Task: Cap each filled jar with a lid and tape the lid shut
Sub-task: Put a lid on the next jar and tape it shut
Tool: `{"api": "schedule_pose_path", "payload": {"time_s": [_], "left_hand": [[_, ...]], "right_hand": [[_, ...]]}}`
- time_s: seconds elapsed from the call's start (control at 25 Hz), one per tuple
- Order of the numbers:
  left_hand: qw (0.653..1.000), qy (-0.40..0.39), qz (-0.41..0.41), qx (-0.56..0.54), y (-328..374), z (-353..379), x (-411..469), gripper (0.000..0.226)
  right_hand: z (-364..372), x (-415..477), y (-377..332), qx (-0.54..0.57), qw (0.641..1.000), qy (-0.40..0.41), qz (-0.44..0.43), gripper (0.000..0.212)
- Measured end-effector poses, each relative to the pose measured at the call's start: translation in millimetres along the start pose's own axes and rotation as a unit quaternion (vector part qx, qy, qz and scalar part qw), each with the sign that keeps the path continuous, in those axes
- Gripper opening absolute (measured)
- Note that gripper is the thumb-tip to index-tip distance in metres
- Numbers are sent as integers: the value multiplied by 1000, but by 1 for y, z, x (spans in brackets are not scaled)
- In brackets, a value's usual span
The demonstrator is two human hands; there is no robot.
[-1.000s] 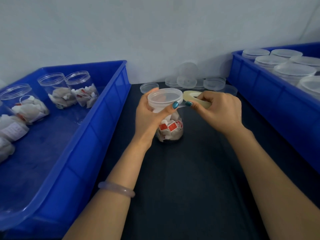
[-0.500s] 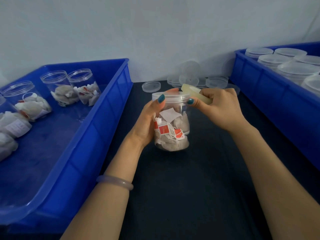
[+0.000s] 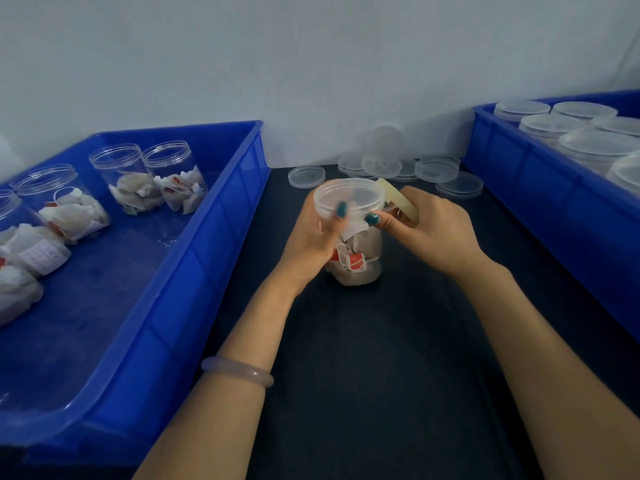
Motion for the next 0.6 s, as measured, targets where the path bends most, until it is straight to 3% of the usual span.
{"api": "schedule_pose_path", "payload": {"time_s": [0.12,0.28,0.44,0.6], "left_hand": [[999,32,5,-41,-7,2,2,72],[998,49,8,-49,-9,-6,4,64],[998,16,-5,-61,-9,-10,5,57],[995,8,-16,-95,-5,-13,4,90]], "right_hand": [[3,2,1,-10,999,-36,-7,84],[-14,1,14,-67,996,1,-65,75],[-21,-1,21,-107,991,55,-51,73],[-20,0,24,-97,992,81,-15,71]]}}
Point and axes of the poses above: each hand's wrist, its own x-axis towards the middle knuckle, its own z-axis out of the palm, y = z × x, the point moved 4 cm from there along x, towards the middle knuckle, and after that the axes turned 7 degrees about -y, right-handed, at the moved point
